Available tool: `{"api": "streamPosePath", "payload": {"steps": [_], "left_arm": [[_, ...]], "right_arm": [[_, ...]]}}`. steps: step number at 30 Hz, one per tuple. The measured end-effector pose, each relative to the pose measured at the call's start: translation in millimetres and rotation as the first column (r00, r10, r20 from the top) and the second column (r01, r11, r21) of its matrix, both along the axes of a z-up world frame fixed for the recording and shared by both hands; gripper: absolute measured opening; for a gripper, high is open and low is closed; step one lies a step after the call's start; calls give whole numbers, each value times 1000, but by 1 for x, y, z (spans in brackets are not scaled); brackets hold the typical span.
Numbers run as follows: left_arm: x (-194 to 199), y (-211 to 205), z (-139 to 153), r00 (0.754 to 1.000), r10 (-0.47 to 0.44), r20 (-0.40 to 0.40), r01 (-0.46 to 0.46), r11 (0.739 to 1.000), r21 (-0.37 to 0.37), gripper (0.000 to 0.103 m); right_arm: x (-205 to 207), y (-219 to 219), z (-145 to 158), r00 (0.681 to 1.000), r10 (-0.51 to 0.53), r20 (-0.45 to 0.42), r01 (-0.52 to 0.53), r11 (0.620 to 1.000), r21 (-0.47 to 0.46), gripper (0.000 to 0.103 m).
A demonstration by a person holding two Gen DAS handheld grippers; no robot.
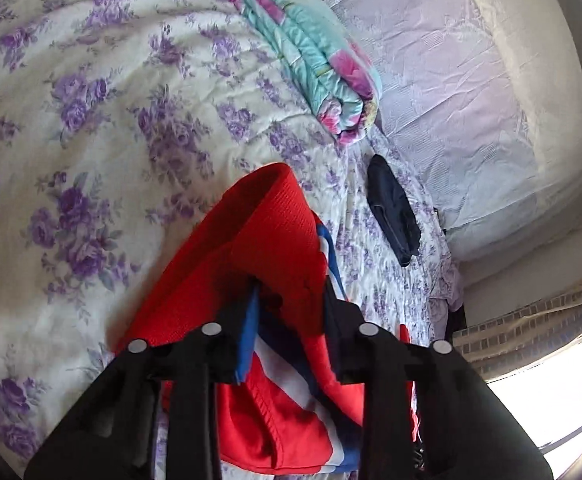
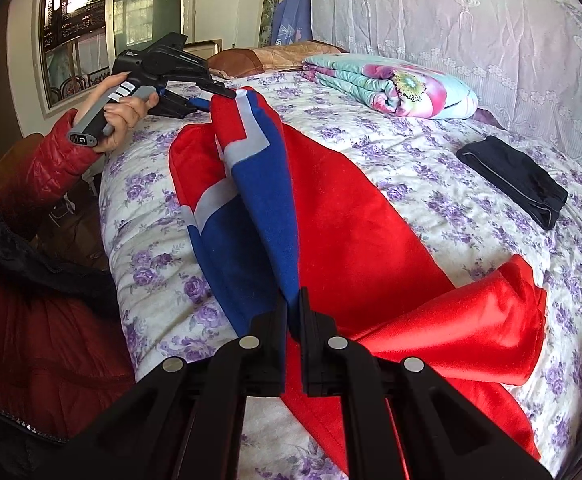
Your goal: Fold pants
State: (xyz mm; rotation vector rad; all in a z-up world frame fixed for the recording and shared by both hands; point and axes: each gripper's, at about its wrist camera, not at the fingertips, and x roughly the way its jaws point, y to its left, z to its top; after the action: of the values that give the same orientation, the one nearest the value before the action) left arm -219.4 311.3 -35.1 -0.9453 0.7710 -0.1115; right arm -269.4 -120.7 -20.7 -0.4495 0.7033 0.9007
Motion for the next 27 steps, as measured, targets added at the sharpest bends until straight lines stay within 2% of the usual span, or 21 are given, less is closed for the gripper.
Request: {"api": "streamPosePath", "payload": {"steps": [4, 8, 11, 14, 17, 19, 21, 23, 27], "left_arm": [[-19, -5, 15, 1000, -1, 27, -1, 997, 82, 23], [-37, -4, 12, 1000, -18, 19, 16, 994, 104, 23], [-43, 1, -12, 999, -11, -31, 13, 997, 72, 22], [-55, 3, -28, 1000, -8, -27, 9, 1000, 19, 21], [-65, -1, -26, 1000, -9, -24, 9, 1000, 26, 21], [-71, -5, -23, 999, -12, -33, 14, 998, 61, 22], [-74, -4, -24, 999, -10, -47, 14, 997, 81, 28], [-81, 1, -28, 998, 22, -65, -17, 997, 76, 49], [-92, 7, -22, 997, 49, -56, -43, 994, 98, 49]], "right_arm": [[-7, -1, 1, 1000, 9, -3, -9, 1000, -6, 5], [-18, -1, -7, 999, 19, -28, -20, 1000, -16, 5], [-20, -2, -20, 998, 12, -63, -13, 1000, -16, 6], [-24, -6, -26, 997, -7, -74, 6, 1000, -12, 6], [-26, -12, -21, 997, -16, -71, 16, 1000, 5, 6], [-27, -13, -23, 997, -20, -76, 20, 1000, -4, 6], [-23, -13, -31, 995, -26, -96, 25, 1000, -13, 6], [-18, -12, -43, 991, -41, -126, 41, 999, -3, 6], [-16, -19, -46, 986, -56, -154, 65, 996, 54, 6]]}}
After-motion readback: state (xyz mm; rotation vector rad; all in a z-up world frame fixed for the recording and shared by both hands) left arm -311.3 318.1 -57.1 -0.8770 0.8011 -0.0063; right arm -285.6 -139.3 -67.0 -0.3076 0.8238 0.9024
